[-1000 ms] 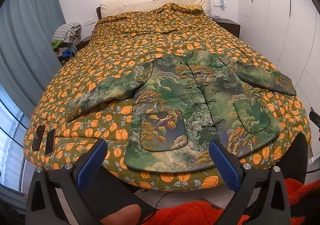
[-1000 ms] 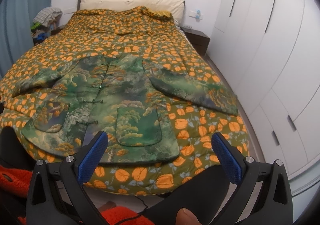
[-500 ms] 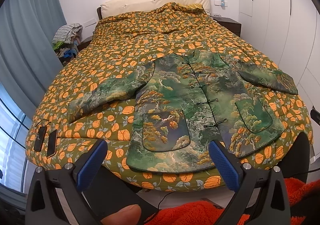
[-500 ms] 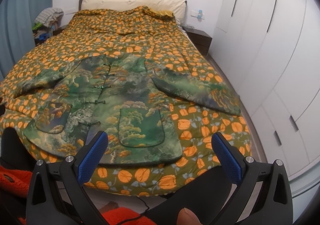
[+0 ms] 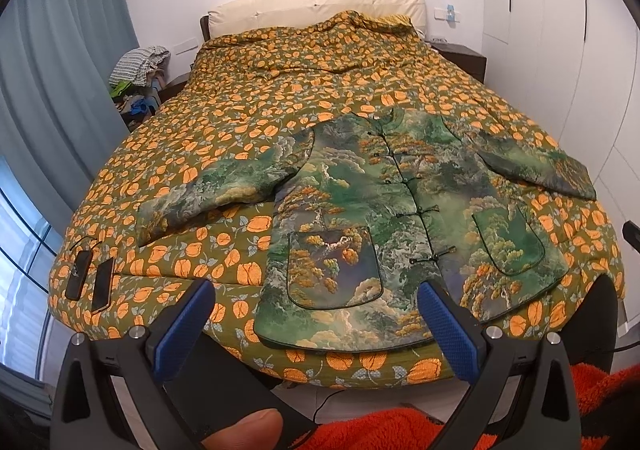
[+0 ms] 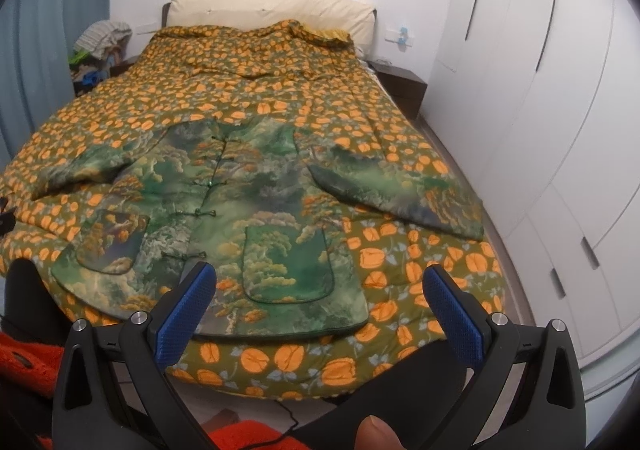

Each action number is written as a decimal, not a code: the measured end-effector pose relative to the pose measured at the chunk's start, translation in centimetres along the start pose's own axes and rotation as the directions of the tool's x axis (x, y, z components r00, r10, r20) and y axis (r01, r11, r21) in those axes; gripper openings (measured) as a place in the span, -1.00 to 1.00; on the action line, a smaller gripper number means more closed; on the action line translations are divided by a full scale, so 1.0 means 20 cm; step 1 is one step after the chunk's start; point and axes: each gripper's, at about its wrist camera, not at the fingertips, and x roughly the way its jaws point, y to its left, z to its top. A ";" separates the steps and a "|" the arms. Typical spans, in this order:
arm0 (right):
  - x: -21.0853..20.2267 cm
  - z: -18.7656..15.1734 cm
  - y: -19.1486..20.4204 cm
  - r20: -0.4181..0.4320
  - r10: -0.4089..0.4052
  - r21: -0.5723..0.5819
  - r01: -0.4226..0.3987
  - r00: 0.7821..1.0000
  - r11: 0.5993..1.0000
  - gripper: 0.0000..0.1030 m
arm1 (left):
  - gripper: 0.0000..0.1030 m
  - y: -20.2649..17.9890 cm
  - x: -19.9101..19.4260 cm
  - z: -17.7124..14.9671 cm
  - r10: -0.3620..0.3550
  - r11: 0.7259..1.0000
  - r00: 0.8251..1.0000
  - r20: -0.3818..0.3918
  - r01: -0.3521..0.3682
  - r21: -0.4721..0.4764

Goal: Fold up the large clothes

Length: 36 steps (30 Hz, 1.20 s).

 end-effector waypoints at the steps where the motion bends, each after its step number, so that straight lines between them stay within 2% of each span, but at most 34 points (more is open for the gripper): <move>1: 0.00 0.00 0.00 0.005 0.001 0.004 -0.001 1.000 1.000 1.00 | 1.00 0.01 0.00 0.00 0.000 1.000 1.000 0.006 0.000 -0.005; 7: -0.02 0.03 -0.02 0.048 -0.007 0.001 0.007 0.999 1.000 1.00 | 1.00 0.01 0.00 0.00 0.006 1.000 0.999 0.044 -0.007 0.010; 9: -0.02 0.04 -0.03 0.036 0.018 0.011 -0.019 0.999 1.000 1.00 | 1.00 0.01 0.01 0.01 -0.006 1.000 0.999 0.032 0.005 0.008; 12: -0.02 0.05 -0.03 0.028 0.013 0.012 -0.013 1.000 1.000 1.00 | 1.00 0.03 0.02 0.02 -0.030 0.999 0.999 0.022 0.030 -0.016; 18: 0.01 0.05 -0.04 -0.030 0.016 0.035 -0.015 0.999 0.999 1.00 | 1.00 0.04 0.01 0.04 0.017 1.000 0.999 0.049 -0.017 -0.004; 26: 0.04 0.04 -0.05 -0.091 -0.018 0.039 0.021 0.996 0.999 1.00 | 1.00 0.04 0.01 0.05 0.017 1.000 0.999 0.046 -0.016 -0.003; 36: 0.05 0.05 -0.04 -0.102 -0.040 0.003 0.040 0.994 0.999 1.00 | 1.00 0.04 0.02 0.05 0.010 1.000 0.999 0.034 -0.010 -0.007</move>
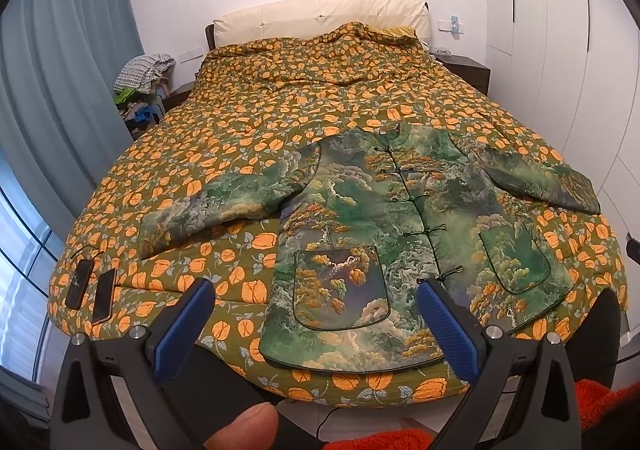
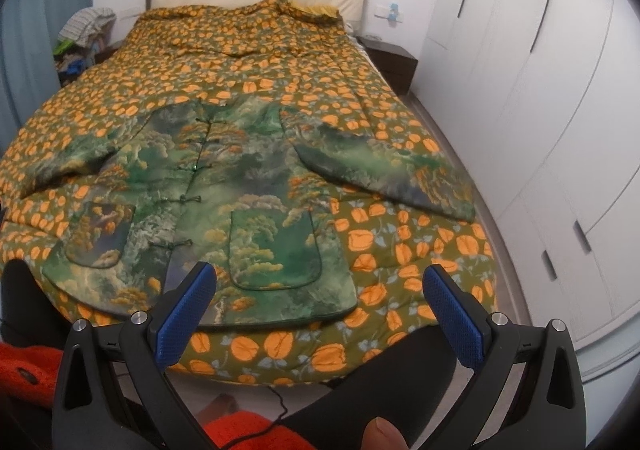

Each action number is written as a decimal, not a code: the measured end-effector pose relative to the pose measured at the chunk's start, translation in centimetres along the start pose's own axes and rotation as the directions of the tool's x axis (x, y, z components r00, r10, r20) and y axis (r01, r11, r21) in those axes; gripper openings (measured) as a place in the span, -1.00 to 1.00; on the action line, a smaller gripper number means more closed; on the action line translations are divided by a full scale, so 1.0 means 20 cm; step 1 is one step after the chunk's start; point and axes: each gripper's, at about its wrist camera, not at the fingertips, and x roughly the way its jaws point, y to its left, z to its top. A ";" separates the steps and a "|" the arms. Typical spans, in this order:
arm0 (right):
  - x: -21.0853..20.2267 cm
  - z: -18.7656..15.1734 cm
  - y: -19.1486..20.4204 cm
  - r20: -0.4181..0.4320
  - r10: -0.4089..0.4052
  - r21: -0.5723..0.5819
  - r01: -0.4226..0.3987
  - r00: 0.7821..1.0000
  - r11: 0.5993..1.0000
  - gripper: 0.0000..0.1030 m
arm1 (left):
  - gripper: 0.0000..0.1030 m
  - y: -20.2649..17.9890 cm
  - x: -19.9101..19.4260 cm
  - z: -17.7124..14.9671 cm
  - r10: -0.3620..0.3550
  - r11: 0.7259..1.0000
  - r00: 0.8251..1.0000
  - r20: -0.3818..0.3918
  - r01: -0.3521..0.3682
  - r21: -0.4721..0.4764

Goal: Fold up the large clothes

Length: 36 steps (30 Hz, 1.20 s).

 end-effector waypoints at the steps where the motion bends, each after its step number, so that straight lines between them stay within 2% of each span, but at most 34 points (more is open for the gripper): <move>1: 0.00 0.00 0.01 -0.002 -0.007 -0.005 0.007 1.000 1.000 1.00 | 1.00 0.00 0.00 0.00 -0.001 1.000 1.000 -0.002 0.001 0.000; 15: 0.04 -0.01 0.02 -0.043 -0.067 -0.052 0.065 0.997 0.997 1.00 | 1.00 -0.01 0.01 -0.01 -0.006 1.000 1.000 -0.009 0.006 0.002; 36: 0.06 -0.02 0.04 -0.052 -0.103 -0.098 0.098 0.993 0.990 1.00 | 1.00 -0.01 0.02 -0.03 -0.008 1.000 1.000 -0.016 0.008 -0.001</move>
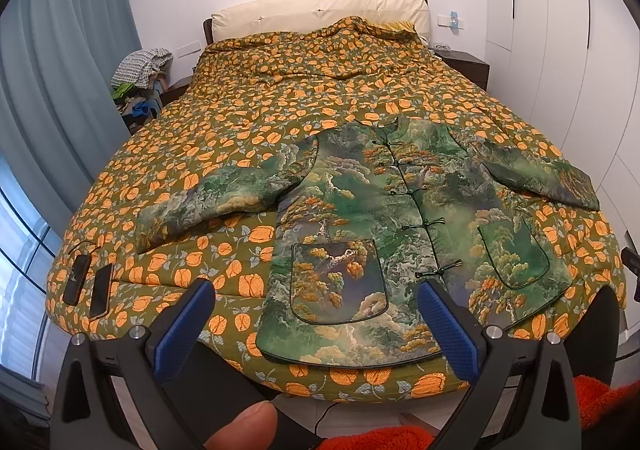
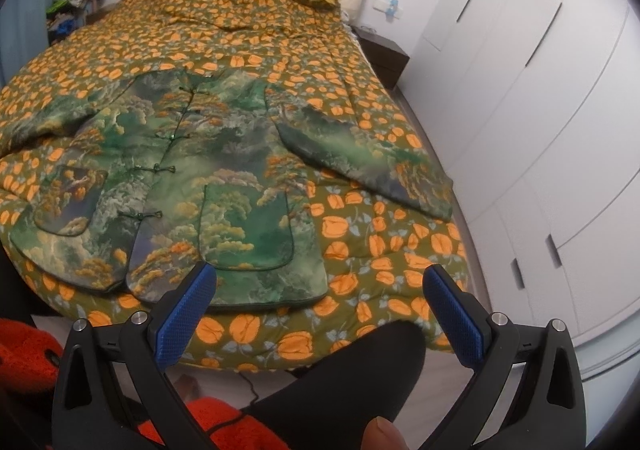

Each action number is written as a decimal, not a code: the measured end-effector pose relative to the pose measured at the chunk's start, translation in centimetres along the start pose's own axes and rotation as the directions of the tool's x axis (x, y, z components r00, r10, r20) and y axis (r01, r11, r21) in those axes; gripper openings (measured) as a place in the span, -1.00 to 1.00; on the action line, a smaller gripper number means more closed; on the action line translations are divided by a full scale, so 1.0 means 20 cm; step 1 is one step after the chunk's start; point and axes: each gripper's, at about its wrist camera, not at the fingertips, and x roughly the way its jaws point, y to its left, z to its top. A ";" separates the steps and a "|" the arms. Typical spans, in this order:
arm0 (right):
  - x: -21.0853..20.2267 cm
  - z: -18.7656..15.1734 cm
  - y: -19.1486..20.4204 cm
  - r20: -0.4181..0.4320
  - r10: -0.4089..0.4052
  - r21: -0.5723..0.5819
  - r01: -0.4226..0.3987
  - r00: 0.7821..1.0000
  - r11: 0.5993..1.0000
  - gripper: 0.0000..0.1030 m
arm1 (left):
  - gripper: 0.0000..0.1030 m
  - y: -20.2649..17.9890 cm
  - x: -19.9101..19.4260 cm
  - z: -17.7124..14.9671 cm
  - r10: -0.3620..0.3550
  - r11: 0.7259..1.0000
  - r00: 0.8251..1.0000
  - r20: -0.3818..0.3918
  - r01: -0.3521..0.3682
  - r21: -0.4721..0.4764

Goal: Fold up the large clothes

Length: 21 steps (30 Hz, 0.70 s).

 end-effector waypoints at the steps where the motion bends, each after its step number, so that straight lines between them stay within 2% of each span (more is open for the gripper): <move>1: 0.00 0.00 0.00 0.000 -0.001 -0.001 0.001 1.000 1.000 1.00 | 1.00 0.00 0.00 0.00 0.000 1.000 1.000 -0.001 0.000 0.000; 21: 0.00 0.01 0.02 0.002 -0.009 -0.023 0.010 1.000 1.000 1.00 | 1.00 0.01 0.01 0.00 -0.005 1.000 1.000 -0.011 0.005 -0.006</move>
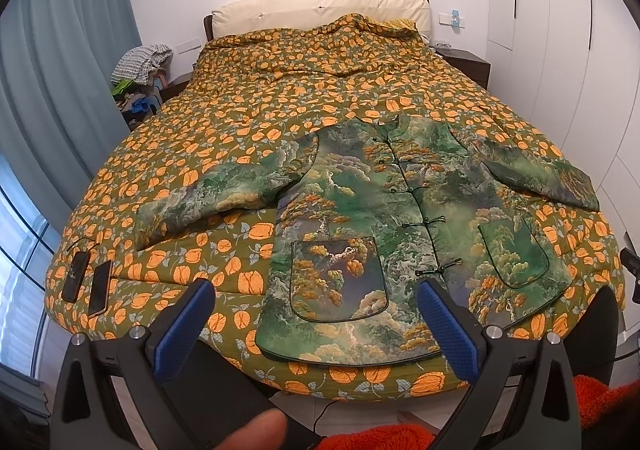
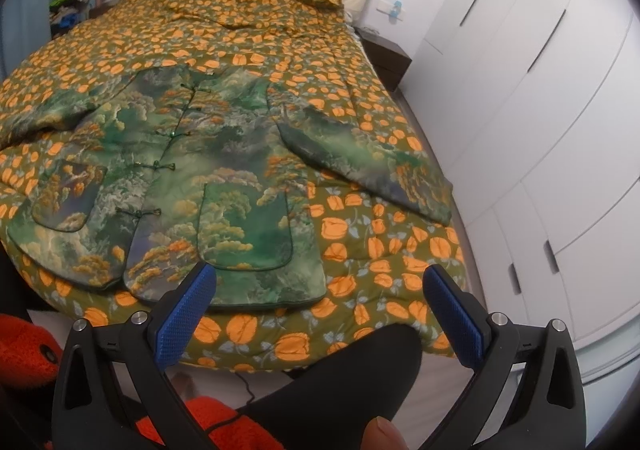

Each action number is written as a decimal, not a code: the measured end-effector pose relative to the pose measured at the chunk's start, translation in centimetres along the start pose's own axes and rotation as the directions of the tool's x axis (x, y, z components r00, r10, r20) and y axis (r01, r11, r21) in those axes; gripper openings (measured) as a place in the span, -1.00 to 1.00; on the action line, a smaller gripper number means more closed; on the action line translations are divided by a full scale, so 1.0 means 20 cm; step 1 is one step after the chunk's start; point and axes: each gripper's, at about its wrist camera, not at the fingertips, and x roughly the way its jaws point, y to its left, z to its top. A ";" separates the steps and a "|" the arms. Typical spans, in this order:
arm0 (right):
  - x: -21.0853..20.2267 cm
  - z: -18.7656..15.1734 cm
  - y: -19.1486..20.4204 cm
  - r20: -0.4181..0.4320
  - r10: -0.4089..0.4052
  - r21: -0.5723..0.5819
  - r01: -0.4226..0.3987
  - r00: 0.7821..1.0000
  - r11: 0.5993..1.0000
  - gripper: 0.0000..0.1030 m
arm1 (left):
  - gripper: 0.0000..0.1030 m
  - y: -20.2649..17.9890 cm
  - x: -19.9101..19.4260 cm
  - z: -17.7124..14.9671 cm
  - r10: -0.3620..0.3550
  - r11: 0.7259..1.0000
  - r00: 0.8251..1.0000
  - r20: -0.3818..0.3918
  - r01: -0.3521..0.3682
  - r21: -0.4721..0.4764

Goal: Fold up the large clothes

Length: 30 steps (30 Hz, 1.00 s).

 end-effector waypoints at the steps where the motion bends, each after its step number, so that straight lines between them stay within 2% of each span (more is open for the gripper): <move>1: 0.00 0.00 0.00 0.000 -0.001 -0.001 0.001 1.000 1.000 1.00 | 1.00 0.00 0.00 0.00 -0.001 1.000 1.000 0.000 0.001 0.000; 16: 0.01 0.00 0.00 0.000 0.007 -0.001 -0.007 1.000 1.000 1.00 | 1.00 0.00 0.01 0.00 0.004 1.000 1.000 -0.002 -0.004 0.001; 19: 0.02 0.00 -0.01 0.018 0.045 0.008 -0.045 0.999 0.999 1.00 | 1.00 0.00 0.00 0.01 0.002 1.000 1.000 0.004 -0.002 0.009; 23: 0.06 0.01 -0.06 0.070 0.142 0.055 -0.146 0.987 0.988 1.00 | 1.00 0.00 -0.01 0.03 -0.016 1.000 1.000 0.025 0.016 0.005; 28: 0.19 0.03 -0.16 0.168 0.223 0.083 -0.239 0.960 0.967 1.00 | 1.00 0.00 -0.02 0.06 -0.017 1.000 0.999 0.044 0.016 0.003; 30: 0.29 0.05 -0.25 0.229 0.248 0.124 -0.280 0.941 0.952 1.00 | 1.00 0.00 -0.01 0.10 -0.008 1.000 0.998 0.060 0.008 0.007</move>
